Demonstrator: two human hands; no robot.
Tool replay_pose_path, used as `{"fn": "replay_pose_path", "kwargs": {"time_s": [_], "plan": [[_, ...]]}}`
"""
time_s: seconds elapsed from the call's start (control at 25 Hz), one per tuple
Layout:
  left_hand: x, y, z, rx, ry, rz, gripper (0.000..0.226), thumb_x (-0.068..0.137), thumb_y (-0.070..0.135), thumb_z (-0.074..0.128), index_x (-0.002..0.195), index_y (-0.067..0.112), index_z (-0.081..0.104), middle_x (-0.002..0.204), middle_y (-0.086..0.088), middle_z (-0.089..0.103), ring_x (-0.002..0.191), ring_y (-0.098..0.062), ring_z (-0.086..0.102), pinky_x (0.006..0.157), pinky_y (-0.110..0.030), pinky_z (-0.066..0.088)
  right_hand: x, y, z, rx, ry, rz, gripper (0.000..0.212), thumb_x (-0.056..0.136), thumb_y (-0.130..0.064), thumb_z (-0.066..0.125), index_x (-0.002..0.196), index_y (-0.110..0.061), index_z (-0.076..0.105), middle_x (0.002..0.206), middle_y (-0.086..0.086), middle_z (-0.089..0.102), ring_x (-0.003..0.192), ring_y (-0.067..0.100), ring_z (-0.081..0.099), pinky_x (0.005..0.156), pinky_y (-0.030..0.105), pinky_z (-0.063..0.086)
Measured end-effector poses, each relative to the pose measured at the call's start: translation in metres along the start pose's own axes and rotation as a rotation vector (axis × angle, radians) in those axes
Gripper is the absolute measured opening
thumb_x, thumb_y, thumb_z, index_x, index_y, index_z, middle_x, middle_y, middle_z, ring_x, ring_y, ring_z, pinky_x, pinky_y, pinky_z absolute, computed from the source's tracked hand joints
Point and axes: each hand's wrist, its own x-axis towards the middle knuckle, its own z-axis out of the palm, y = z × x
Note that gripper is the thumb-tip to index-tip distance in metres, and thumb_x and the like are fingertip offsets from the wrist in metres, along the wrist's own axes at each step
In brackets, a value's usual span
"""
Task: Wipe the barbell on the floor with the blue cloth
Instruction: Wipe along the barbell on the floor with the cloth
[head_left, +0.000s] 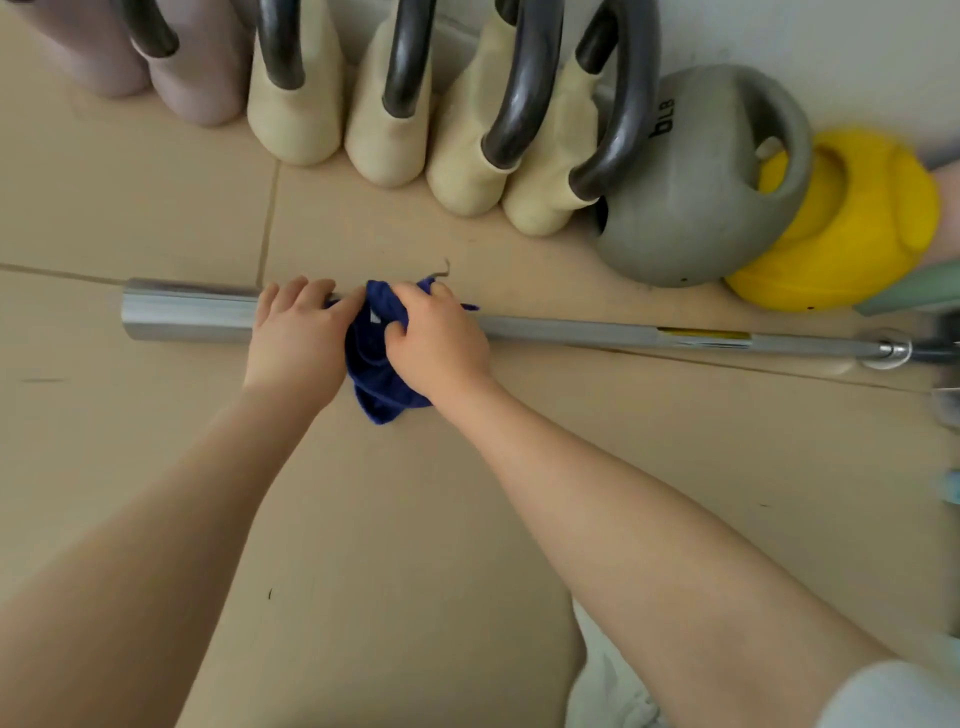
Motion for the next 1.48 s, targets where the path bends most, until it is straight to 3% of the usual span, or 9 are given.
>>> {"fn": "replay_pose_path", "kwargs": {"time_s": [0.2, 0.36, 0.72, 0.92, 1.12, 1.2, 1.32, 1.4, 1.48], "plan": [[0.003, 0.001, -0.002, 0.049, -0.082, 0.011, 0.057, 0.084, 0.0, 0.048, 0.139, 0.016, 0.039, 0.138, -0.02, 0.044, 0.128, -0.037, 0.035, 0.111, -0.046, 0.019, 0.013, 0.002, -0.002, 0.017, 0.006, 0.036, 0.032, 0.087, -0.013, 0.044, 0.116, -0.022, 0.054, 0.112, 0.012, 0.052, 0.095, 0.035, 0.056, 0.069, 0.041, 0.048], [0.008, -0.001, 0.0, 0.033, -0.095, 0.002, 0.052, 0.087, 0.008, 0.049, 0.138, 0.019, 0.041, 0.137, -0.017, 0.047, 0.127, -0.034, 0.038, 0.109, -0.043, 0.021, 0.002, 0.003, 0.006, -0.067, 0.008, -0.024, 0.022, 0.084, -0.017, 0.048, 0.104, -0.017, 0.055, 0.107, 0.013, 0.051, 0.084, 0.038, 0.057, 0.056, 0.036, 0.037], [0.017, 0.011, -0.021, 0.136, -0.279, -0.064, 0.06, 0.089, 0.007, 0.042, 0.144, 0.022, 0.023, 0.142, -0.008, 0.04, 0.133, -0.027, 0.031, 0.113, -0.036, 0.019, 0.024, 0.008, 0.005, -0.201, 0.072, 0.041, 0.023, 0.088, -0.012, 0.042, 0.106, -0.017, 0.056, 0.11, 0.015, 0.052, 0.093, 0.036, 0.055, 0.065, 0.039, 0.039], [0.006, 0.023, -0.014, 0.274, -0.248, -0.054, 0.073, 0.089, 0.013, 0.045, 0.146, 0.033, 0.004, 0.135, -0.01, 0.042, 0.126, -0.03, 0.036, 0.109, -0.039, 0.026, 0.007, 0.025, 0.004, -0.239, -0.021, -0.224, 0.022, 0.089, -0.02, 0.045, 0.108, -0.017, 0.054, 0.112, 0.013, 0.05, 0.091, 0.034, 0.056, 0.061, 0.035, 0.033], [0.011, 0.029, -0.012, 0.197, -0.289, -0.145, 0.063, 0.089, 0.011, 0.041, 0.144, 0.029, 0.017, 0.14, -0.009, 0.038, 0.134, -0.029, 0.027, 0.114, -0.045, 0.02, 0.027, 0.036, -0.005, -0.072, 0.038, 0.143, 0.025, 0.09, -0.022, 0.042, 0.107, -0.016, 0.059, 0.116, 0.016, 0.051, 0.099, 0.037, 0.053, 0.068, 0.037, 0.04], [0.009, 0.034, -0.008, 0.121, -0.282, -0.107, 0.061, 0.088, 0.013, 0.044, 0.143, 0.02, 0.019, 0.146, -0.005, 0.033, 0.139, -0.022, 0.022, 0.117, -0.045, 0.014, 0.0, 0.016, 0.014, -0.099, 0.03, -0.046, 0.03, 0.084, -0.022, 0.051, 0.113, -0.015, 0.056, 0.119, 0.017, 0.05, 0.1, 0.037, 0.053, 0.066, 0.037, 0.042], [0.001, 0.033, -0.002, 0.067, -0.313, -0.07, 0.079, 0.089, 0.028, 0.053, 0.148, 0.013, 0.003, 0.157, -0.001, 0.013, 0.145, -0.016, 0.007, 0.119, -0.042, 0.005, -0.008, 0.051, 0.007, -0.237, -0.032, -0.32, 0.049, 0.077, -0.024, 0.055, 0.126, -0.023, 0.047, 0.118, 0.013, 0.051, 0.093, 0.036, 0.054, 0.069, 0.038, 0.044], [0.001, 0.03, 0.001, 0.093, -0.277, -0.07, 0.079, 0.09, 0.029, 0.054, 0.147, 0.013, 0.001, 0.157, -0.001, 0.014, 0.145, -0.015, 0.008, 0.118, -0.041, 0.006, -0.002, 0.07, 0.001, -0.264, 0.057, -0.219, 0.042, 0.077, -0.017, 0.051, 0.118, -0.025, 0.054, 0.105, 0.013, 0.054, 0.079, 0.035, 0.055, 0.064, 0.038, 0.043], [0.004, 0.03, 0.003, 0.107, -0.222, -0.064, 0.073, 0.091, 0.025, 0.054, 0.146, 0.013, 0.008, 0.153, -0.001, 0.025, 0.142, -0.015, 0.019, 0.117, -0.037, 0.014, -0.006, 0.05, 0.007, -0.177, 0.084, 0.011, 0.033, 0.08, -0.013, 0.05, 0.11, -0.024, 0.058, 0.112, 0.015, 0.053, 0.079, 0.036, 0.055, 0.06, 0.036, 0.04]]}}
